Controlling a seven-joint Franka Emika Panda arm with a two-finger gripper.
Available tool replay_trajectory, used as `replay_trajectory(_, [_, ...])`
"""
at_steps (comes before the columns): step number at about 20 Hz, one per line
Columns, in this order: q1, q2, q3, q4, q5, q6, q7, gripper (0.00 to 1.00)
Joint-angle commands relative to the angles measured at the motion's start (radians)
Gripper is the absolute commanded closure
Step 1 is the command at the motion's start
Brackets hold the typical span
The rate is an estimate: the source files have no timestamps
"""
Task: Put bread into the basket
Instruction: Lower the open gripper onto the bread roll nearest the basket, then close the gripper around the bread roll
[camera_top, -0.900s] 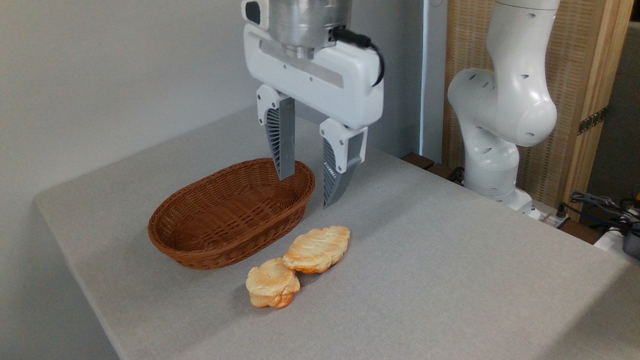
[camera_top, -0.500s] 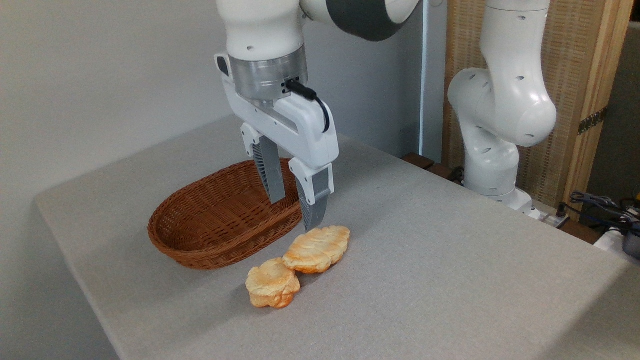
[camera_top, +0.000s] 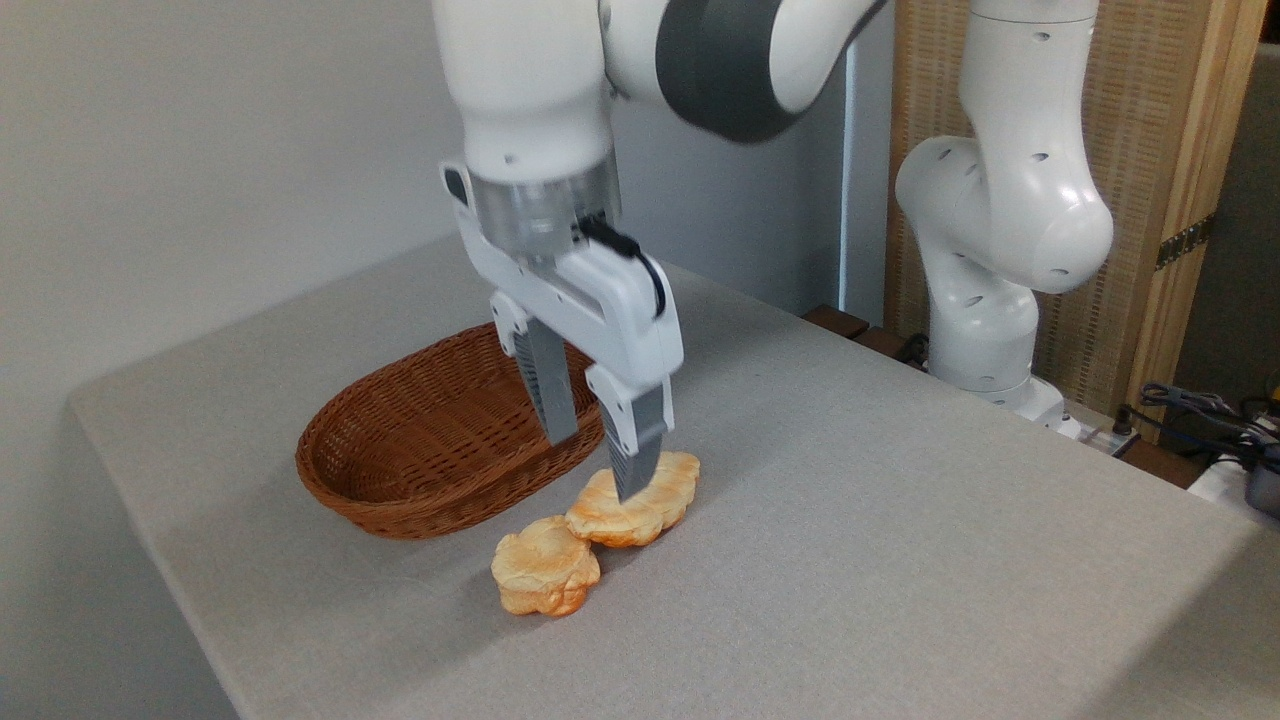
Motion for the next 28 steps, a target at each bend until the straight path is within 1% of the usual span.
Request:
replay_trajectory(1, [-0.003, -0.015, 0.006, -0.07, -0.018, 0.025, 0.022, 0.0])
replay_trajectory(3, [-0.003, -0.015, 0.006, -0.084, -0.019, 0.033, 0.024, 0.0])
replay_trajectory(4, [-0.006, -0.015, 0.004, -0.091, -0.029, 0.042, 0.024, 0.0])
replay_trajectory(6, [-0.02, -0.013, 0.006, -0.107, -0.065, 0.072, 0.022, 0.0])
replay_trajectory(7, [-0.02, -0.013, 0.006, -0.114, -0.078, 0.074, 0.022, 0.0])
replay_trajectory(11, [-0.025, -0.013, 0.004, -0.144, -0.096, 0.086, 0.022, 0.0])
replay_trajectory(17, [-0.023, -0.009, 0.006, -0.154, -0.095, 0.094, 0.038, 0.0])
replay_trajectory(21, [-0.025, 0.024, 0.004, -0.154, -0.088, 0.091, 0.038, 0.0])
replay_trajectory(25, [-0.025, 0.037, 0.003, -0.154, -0.088, 0.091, 0.038, 0.0])
replay_trajectory(27, [-0.025, 0.05, -0.002, -0.154, -0.088, 0.094, 0.036, 0.0])
replay_trajectory(28, [-0.025, 0.053, -0.014, -0.154, -0.088, 0.092, 0.036, 0.0])
